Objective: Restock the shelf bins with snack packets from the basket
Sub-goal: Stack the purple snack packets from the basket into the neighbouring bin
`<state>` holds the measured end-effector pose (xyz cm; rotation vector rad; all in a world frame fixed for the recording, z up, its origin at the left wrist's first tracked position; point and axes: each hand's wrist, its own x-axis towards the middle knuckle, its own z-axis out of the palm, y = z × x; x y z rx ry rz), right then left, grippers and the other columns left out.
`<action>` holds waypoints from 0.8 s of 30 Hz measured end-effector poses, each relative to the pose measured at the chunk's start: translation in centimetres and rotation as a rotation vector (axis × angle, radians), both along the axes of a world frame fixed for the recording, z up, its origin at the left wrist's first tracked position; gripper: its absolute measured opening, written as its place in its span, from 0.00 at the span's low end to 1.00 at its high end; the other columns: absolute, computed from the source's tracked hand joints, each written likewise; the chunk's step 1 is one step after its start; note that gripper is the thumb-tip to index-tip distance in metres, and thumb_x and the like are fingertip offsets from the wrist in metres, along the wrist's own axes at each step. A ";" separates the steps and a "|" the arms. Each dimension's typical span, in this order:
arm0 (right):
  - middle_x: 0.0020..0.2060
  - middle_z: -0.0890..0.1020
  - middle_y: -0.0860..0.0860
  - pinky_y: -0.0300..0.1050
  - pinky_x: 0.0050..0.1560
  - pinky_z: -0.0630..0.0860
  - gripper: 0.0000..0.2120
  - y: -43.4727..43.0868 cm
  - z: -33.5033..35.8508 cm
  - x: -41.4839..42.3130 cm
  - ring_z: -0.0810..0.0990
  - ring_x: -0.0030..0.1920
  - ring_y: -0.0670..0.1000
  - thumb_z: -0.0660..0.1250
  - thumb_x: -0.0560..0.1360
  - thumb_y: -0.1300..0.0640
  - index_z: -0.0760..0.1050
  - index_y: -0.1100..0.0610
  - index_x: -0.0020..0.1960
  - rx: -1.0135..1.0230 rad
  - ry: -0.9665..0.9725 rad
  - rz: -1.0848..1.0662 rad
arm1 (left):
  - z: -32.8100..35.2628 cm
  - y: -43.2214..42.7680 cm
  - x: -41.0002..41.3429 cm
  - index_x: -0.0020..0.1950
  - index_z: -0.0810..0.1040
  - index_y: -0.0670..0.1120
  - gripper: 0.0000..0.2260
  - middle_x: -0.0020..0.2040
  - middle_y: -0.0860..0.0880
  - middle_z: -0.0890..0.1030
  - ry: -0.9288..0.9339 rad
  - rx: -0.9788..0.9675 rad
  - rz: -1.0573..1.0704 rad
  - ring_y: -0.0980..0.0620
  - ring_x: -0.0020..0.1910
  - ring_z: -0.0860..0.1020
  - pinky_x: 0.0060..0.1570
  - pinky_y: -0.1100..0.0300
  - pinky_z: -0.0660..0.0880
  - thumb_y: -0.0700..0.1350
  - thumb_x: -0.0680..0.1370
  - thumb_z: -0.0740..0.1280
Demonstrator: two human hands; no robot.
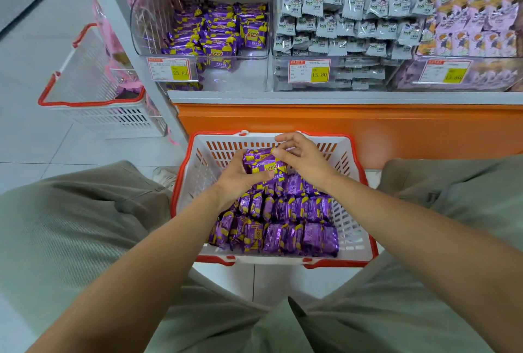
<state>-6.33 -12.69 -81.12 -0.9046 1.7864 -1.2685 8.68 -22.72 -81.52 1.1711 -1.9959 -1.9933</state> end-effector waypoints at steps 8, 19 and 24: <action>0.70 0.67 0.52 0.45 0.62 0.71 0.33 0.8 0.7 -0.5 0.71 0.64 0.51 0.70 0.75 0.60 0.61 0.44 0.75 0.155 0.024 0.272 | 1.1 -0.7 1.4 0.64 0.71 0.47 0.26 0.53 0.53 0.81 0.044 -0.276 -0.070 0.60 0.50 0.80 0.57 0.58 0.77 0.47 0.70 0.77; 0.57 0.79 0.59 0.47 0.55 0.78 0.28 -3.5 8.0 0.7 0.80 0.50 0.50 0.72 0.72 0.67 0.65 0.55 0.68 -0.053 0.028 0.264 | 8.1 -4.1 2.5 0.61 0.77 0.47 0.29 0.54 0.44 0.83 0.219 -0.419 0.027 0.45 0.55 0.81 0.59 0.44 0.76 0.62 0.66 0.76; 0.51 0.80 0.49 0.34 0.47 0.77 0.28 -6.2 12.7 0.6 0.81 0.44 0.39 0.73 0.71 0.67 0.67 0.55 0.67 -0.146 0.145 0.228 | 12.6 -6.6 2.2 0.66 0.73 0.44 0.26 0.53 0.46 0.83 0.259 -0.514 0.058 0.55 0.50 0.81 0.54 0.58 0.77 0.50 0.71 0.76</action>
